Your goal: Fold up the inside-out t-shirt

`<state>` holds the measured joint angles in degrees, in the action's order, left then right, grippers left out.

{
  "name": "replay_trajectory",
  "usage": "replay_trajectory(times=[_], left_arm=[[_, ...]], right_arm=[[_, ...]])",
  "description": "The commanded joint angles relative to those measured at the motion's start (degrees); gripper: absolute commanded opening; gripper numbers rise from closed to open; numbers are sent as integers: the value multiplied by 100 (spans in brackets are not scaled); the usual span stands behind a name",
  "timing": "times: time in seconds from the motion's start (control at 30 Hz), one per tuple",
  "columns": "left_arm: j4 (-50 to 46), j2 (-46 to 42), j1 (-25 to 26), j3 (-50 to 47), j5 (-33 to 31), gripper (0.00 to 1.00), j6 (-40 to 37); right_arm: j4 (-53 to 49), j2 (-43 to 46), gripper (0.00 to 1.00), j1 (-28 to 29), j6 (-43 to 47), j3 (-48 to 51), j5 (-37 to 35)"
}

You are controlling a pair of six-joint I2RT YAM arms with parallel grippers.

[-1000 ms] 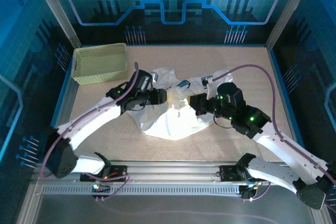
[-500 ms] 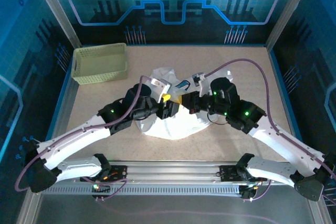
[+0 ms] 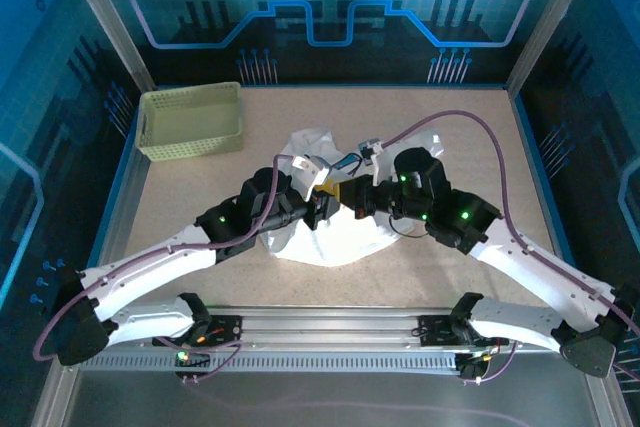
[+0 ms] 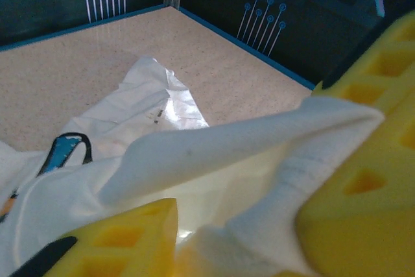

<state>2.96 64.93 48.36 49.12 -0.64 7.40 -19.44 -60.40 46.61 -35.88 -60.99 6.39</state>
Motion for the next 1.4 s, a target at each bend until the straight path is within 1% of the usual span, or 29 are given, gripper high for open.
replay_trajectory(times=[0.0,0.03,0.07,0.1,0.23,0.3,0.37,0.47,0.57,0.67,0.77,0.87,0.93,1.0,1.03,1.07,1.17,1.2,1.23,1.37], left_arm=[[534,32,25,-16,-19,15,50],[486,26,25,-9,-41,9,68],[431,-8,25,-16,-102,2,86],[376,-53,25,-33,-193,0,86],[53,-380,20,-183,-901,0,183],[-94,-637,-21,-331,-1159,0,274],[-244,-847,-121,-417,-1082,0,338],[-802,-990,-243,-189,-702,0,384],[-1559,-909,-264,445,-624,0,322],[-2475,-556,-338,1334,-714,0,268],[-3151,-148,-396,2034,-747,0,256],[-3348,-22,-397,2315,-681,0,328],[-3308,-27,-396,2365,-497,0,350],[-3272,-41,-397,2410,-285,0,363],[-3252,-41,-397,2423,-207,0,367],[-3249,-28,-397,2435,-154,0,368],[-3423,56,-397,2551,-280,0,359],[-3504,127,-394,2603,-360,0,384],[-3584,208,-395,2667,-403,0,393],[-3900,782,-397,3017,-503,0,509]], right_arm=[[-44,-93,0,144,-7,-188,113],[-71,-119,0,154,0,-209,78],[-125,-148,6,163,10,-240,3],[-196,-156,17,170,16,-268,-97],[-574,-80,45,164,212,-370,-614],[-779,3,53,145,418,-429,-883],[-874,65,56,58,614,-418,-1004],[-868,72,57,-81,902,-316,-1025],[-630,38,59,-95,1178,-128,-1052],[-67,45,62,-49,1469,313,-960],[489,-34,63,-14,1488,748,-903],[851,-224,64,77,1479,961,-951],[923,-413,65,102,1424,993,-1180],[857,-627,63,90,1302,961,-1710],[767,-699,58,43,1246,928,-1886],[636,-754,50,-27,1209,890,-1968],[361,-748,7,-257,1010,934,-2248],[263,-726,1,-365,955,968,-2236],[189,-698,0,-443,936,998,-2185],[-164,-539,0,-500,837,1103,-2423]])
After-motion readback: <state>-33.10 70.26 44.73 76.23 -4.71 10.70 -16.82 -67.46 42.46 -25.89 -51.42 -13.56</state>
